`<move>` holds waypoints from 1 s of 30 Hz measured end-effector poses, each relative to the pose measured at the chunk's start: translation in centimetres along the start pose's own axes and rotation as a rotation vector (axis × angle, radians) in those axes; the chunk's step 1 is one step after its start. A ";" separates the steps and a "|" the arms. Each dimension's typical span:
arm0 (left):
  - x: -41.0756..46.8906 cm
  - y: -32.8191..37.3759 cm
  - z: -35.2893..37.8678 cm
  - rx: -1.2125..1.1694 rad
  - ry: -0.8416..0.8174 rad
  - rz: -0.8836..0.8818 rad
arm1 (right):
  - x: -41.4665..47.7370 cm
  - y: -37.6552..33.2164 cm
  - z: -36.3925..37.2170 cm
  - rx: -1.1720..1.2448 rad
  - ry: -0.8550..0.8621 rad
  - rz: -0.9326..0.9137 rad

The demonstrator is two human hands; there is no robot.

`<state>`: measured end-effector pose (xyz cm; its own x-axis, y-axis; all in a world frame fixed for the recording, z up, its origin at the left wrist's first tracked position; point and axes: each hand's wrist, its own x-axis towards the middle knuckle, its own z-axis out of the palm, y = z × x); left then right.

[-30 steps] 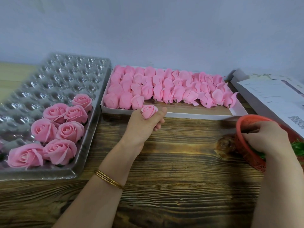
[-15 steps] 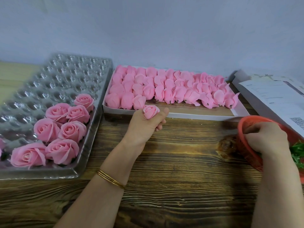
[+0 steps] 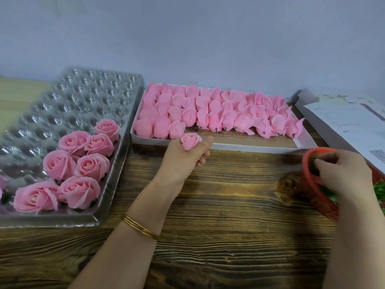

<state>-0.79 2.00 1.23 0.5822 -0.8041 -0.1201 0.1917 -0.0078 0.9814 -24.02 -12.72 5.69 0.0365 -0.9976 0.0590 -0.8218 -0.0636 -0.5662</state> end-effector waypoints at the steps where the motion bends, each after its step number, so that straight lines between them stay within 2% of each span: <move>1: 0.0 0.0 0.0 -0.009 0.005 0.001 | 0.0 0.0 0.1 0.010 0.007 -0.009; 9: -0.1 0.2 0.1 -0.023 0.014 -0.022 | 0.4 -0.3 0.9 0.197 0.129 -0.099; 14: 0.1 0.1 0.0 -0.008 0.023 -0.025 | -0.3 -1.4 1.8 0.354 0.091 -0.285; 18: 0.2 0.0 -0.1 -0.005 0.024 -0.031 | -1.5 -2.9 2.4 0.480 -0.031 -0.447; 23: 0.3 -0.2 0.0 -0.018 0.026 -0.014 | -3.7 -5.1 4.5 0.735 -0.344 -0.500; 30: 0.5 -0.4 0.0 -0.122 0.062 -0.006 | -6.2 -6.5 7.4 0.773 -0.567 -0.522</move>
<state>-0.55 1.61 0.79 0.6281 -0.7657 -0.1384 0.2876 0.0632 0.9557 -14.72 -6.36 2.87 0.6968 -0.6977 0.1663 -0.0573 -0.2852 -0.9567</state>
